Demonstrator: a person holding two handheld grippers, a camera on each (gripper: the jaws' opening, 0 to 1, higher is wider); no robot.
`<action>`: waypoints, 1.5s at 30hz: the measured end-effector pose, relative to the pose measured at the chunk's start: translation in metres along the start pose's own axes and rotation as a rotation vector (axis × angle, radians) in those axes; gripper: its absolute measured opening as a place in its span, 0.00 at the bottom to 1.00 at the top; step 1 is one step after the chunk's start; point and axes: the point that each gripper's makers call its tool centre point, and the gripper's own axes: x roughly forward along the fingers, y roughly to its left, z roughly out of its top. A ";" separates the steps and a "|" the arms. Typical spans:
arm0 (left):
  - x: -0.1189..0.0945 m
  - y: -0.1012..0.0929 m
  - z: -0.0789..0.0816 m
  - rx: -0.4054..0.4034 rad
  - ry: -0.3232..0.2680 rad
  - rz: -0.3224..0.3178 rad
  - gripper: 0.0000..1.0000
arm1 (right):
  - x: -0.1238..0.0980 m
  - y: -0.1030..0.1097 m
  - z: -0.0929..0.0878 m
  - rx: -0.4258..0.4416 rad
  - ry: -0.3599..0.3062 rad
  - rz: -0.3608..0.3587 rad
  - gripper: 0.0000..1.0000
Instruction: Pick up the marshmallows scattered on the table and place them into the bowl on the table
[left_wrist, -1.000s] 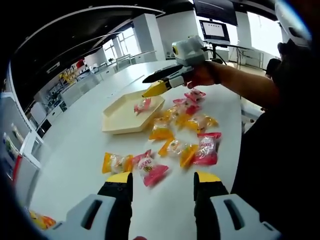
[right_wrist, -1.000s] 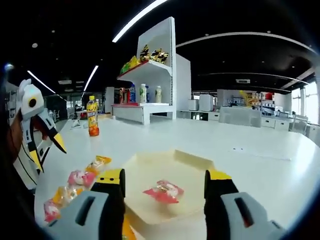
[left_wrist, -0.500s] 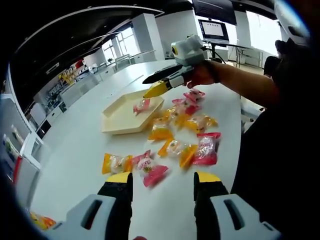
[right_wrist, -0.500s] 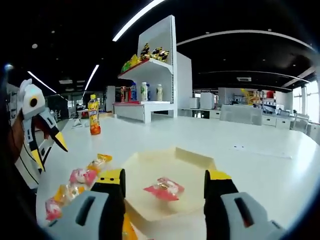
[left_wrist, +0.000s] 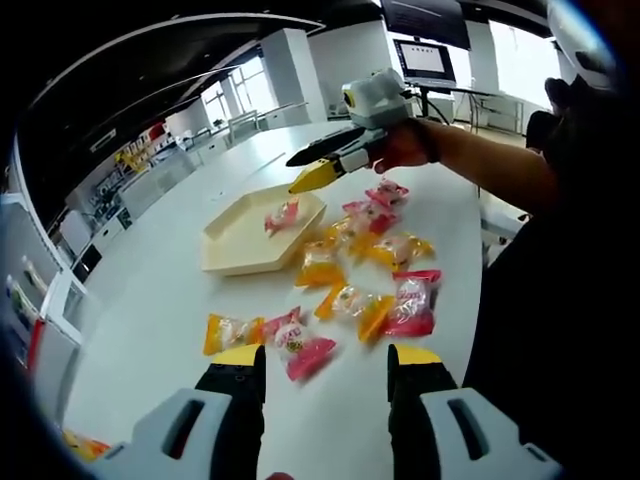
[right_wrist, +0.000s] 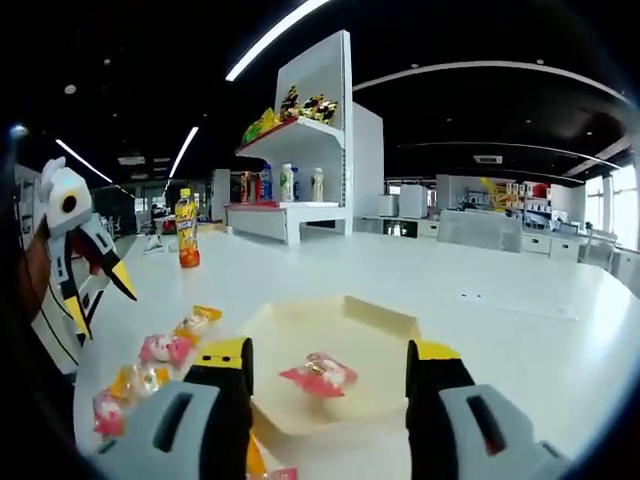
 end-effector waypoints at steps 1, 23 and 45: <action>0.000 0.000 0.000 0.000 0.001 -0.001 0.48 | -0.001 0.000 0.000 0.002 -0.001 -0.001 0.61; 0.001 -0.006 0.005 0.030 -0.016 -0.021 0.48 | -0.011 0.006 -0.006 -0.012 0.035 0.049 0.61; 0.003 -0.011 0.008 0.047 -0.033 -0.052 0.48 | -0.025 0.017 -0.016 -0.040 0.118 0.124 0.61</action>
